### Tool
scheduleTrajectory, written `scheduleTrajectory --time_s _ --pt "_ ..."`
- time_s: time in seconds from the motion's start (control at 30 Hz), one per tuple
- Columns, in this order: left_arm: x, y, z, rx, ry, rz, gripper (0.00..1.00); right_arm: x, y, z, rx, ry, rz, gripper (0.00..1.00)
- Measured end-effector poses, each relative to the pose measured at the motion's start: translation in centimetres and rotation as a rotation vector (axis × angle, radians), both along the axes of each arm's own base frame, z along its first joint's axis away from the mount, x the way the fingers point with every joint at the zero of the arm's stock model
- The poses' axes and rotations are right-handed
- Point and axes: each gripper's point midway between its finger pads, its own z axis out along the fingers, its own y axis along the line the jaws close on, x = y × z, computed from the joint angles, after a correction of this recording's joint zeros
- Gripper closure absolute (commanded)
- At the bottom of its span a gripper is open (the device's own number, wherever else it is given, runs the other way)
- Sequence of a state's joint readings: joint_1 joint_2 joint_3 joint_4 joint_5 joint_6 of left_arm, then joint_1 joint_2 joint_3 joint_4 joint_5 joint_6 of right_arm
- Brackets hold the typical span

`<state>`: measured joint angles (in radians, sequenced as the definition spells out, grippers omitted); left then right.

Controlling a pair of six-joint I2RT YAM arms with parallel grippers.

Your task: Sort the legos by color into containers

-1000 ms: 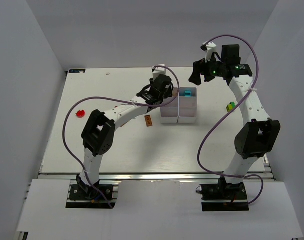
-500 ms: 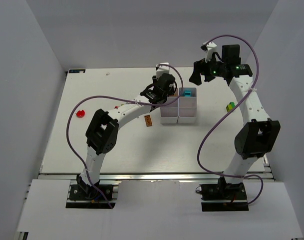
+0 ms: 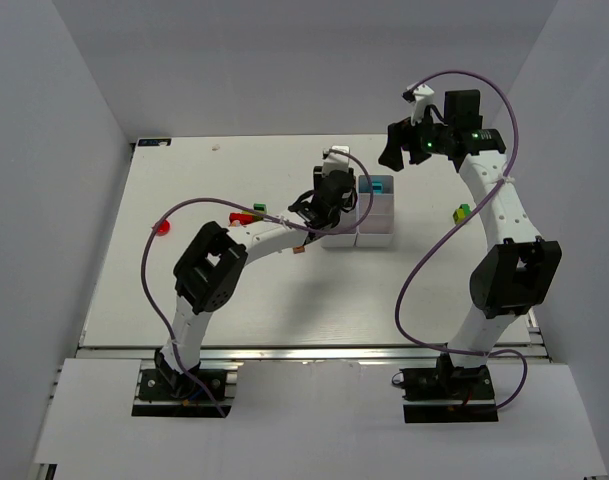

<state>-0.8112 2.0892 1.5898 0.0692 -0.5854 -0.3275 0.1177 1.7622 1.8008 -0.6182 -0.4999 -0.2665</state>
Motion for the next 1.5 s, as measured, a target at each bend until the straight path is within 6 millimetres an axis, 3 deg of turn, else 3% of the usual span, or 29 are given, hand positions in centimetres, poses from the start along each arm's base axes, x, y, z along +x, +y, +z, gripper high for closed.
scheduleTrajectory --time_s 0.4,0.67,0.7,0.83,0.93,1.1,1.37,1.47,1.5 --pt "0.2 -0.5 2.1 0.048 -0.143 0.009 0.84 0.0 -0.4 -0.7 -0.001 0.016 -0.007 0.14" --pt "-0.5 -0.6 1.3 0.071 -0.157 0.004 0.84 0.0 -0.8 -1.1 0.001 0.023 -0.014 0.14" --pt "-0.5 -0.6 1.3 0.068 -0.159 0.005 0.81 0.0 -0.8 -1.0 0.001 0.022 -0.014 0.14" --pt "-0.5 -0.6 1.5 0.064 -0.165 0.011 0.53 0.0 -0.7 -1.0 0.004 0.022 -0.012 0.14" --pt "-0.4 -0.5 1.5 0.065 -0.166 0.017 0.39 0.0 -0.7 -1.0 0.005 0.022 -0.010 0.14" --pt "-0.4 -0.4 1.5 0.064 -0.164 0.020 0.31 0.0 -0.7 -1.0 0.007 0.022 -0.009 0.14" --pt "-0.5 -0.3 1.1 0.065 -0.158 0.022 0.31 -0.1 -0.6 -1.0 0.011 0.022 -0.004 0.14" --pt "-0.6 -0.3 1.2 0.059 -0.154 0.024 0.33 -0.1 -0.6 -0.9 0.012 0.022 -0.004 0.14" --pt "-0.6 -0.3 1.3 0.055 -0.152 0.025 0.39 -0.1 -0.6 -0.9 0.013 0.023 -0.003 0.14"
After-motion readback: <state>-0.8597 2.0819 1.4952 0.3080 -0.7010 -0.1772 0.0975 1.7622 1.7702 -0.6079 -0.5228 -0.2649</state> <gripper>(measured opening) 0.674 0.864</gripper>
